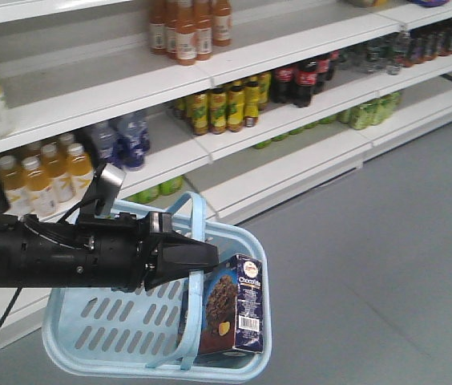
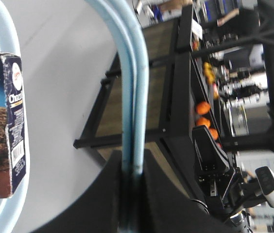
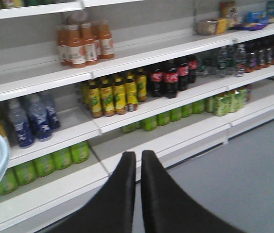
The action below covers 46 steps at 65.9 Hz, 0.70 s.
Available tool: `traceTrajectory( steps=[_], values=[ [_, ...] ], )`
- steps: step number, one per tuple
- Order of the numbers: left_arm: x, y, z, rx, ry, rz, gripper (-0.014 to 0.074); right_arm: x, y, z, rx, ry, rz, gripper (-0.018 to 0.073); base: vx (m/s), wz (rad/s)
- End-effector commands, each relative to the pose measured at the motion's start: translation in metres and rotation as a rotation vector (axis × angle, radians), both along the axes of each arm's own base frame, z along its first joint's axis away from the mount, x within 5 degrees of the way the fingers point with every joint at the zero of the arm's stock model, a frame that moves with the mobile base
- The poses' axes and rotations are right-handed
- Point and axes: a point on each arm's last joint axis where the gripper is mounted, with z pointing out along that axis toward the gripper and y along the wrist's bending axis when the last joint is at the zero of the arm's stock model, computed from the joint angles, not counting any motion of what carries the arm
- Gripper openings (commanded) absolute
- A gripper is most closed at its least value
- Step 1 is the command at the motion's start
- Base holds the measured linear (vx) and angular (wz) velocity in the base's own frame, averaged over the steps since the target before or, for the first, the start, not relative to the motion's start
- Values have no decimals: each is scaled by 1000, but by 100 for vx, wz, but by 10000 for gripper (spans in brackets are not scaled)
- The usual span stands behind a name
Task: Left arm holds basket, right arm returns cookies
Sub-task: 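Turn the base past the shelves toward the desks, basket held left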
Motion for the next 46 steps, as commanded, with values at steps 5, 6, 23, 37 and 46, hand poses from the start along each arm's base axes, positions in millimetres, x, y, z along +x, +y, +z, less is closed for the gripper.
traceTrajectory(
  steps=[5,6,23,37,46],
  values=[
    [-3,-3,30,-152,-47,-1,-3,0,-1,2,-9,-71,-12,-6,21,-82],
    [-3,-3,30,-152,-47,-1,-3,0,-1,2,-9,-71,-12,-6,21,-81],
    [-3,-3,30,-152,-47,-1,-3,0,-1,1,-9,-69,-12,-6,19,-75],
    [-3,-3,30,-152,-47,-1,-3,0,-1,1,-9,-69,-12,-6,17,-67],
    [-3,-3,30,-152,-47,-1,-3,0,-1,1,-9,-69,-12,-6,15,-64]
  ],
)
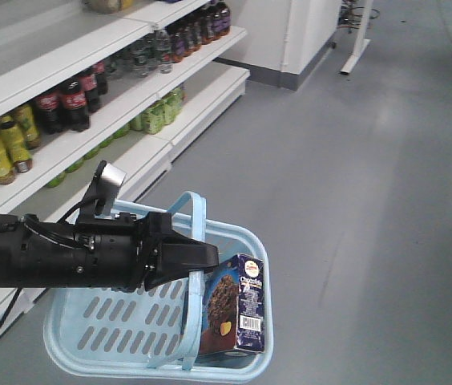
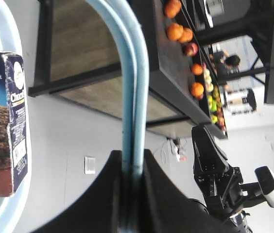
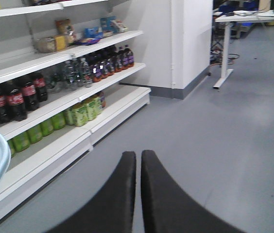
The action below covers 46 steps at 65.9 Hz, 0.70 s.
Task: Left arm holds basket, right arm returns cookies
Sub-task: 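Turn the base past the shelves toward the desks, basket held left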
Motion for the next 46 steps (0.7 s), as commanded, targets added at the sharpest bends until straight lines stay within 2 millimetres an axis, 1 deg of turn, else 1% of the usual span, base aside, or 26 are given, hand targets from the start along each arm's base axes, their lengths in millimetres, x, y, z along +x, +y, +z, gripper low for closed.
traceTrajectory(
  steps=[1,27,46],
  values=[
    [-3,-3,30,-153,-46,-1,-3,0,-1,1,-9,-69,-12,-6,14,-64],
    [-3,-3,30,-152,-47,-2,-3,0,-1,1,-9,-69,-12,-6,13,-63],
    [-3,-3,30,-152,-47,-2,-3,0,-1,2,-9,-70,-12,-6,11,-48]
  ],
)
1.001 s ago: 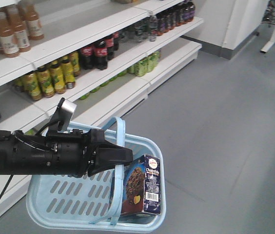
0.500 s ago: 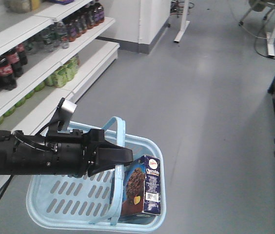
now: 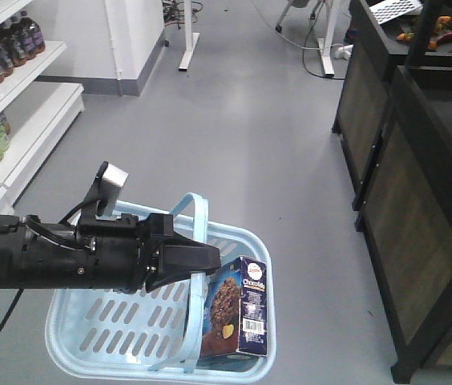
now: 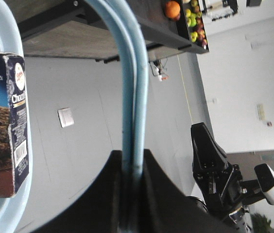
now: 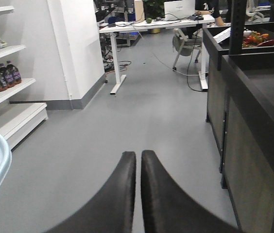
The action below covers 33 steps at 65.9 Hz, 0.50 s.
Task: Left arm holds basket, right arm returns cookies
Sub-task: 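Turn the base past the shelves toward the desks, basket held left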
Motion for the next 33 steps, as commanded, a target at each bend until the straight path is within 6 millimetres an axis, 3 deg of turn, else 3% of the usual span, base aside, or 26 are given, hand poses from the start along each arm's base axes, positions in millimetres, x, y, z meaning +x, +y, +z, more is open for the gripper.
traceTrajectory(
  steps=[1,33],
  values=[
    [-2,-3,30,-148,-48,3,-3,0,-1,2,-9,-71,-12,-6,11,-40],
    [-2,-3,30,-148,-48,3,-3,0,-1,2,-9,-71,-12,-6,19,-18]
  ],
)
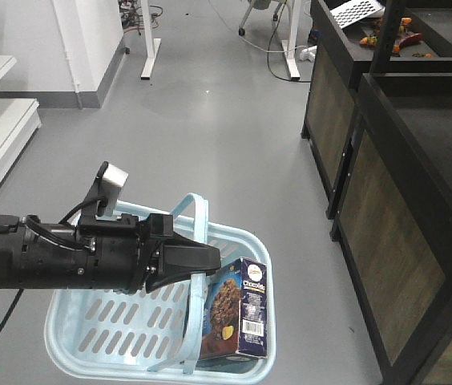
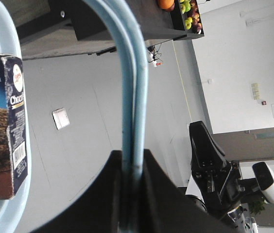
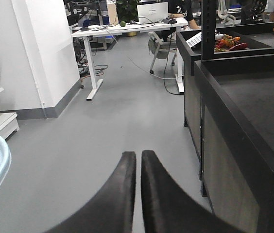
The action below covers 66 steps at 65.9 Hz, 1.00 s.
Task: Left arm holds basket, right arm returns cookies
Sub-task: 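Turn the base past the shelves toward the desks, basket held left, then turn the base toward the snack shelves, keeping the basket in left gripper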
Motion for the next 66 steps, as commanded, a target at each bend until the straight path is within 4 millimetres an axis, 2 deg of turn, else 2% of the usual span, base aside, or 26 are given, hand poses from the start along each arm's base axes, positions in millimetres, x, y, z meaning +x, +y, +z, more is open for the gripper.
traceTrajectory(
  steps=[1,66],
  values=[
    [-2,-2,30,-146,-48,6,-3,0,-1,2,-9,-71,-12,-6,29,-6],
    [-2,-2,30,-146,-48,6,-3,0,-1,2,-9,-70,-12,-6,33,2]
  ],
)
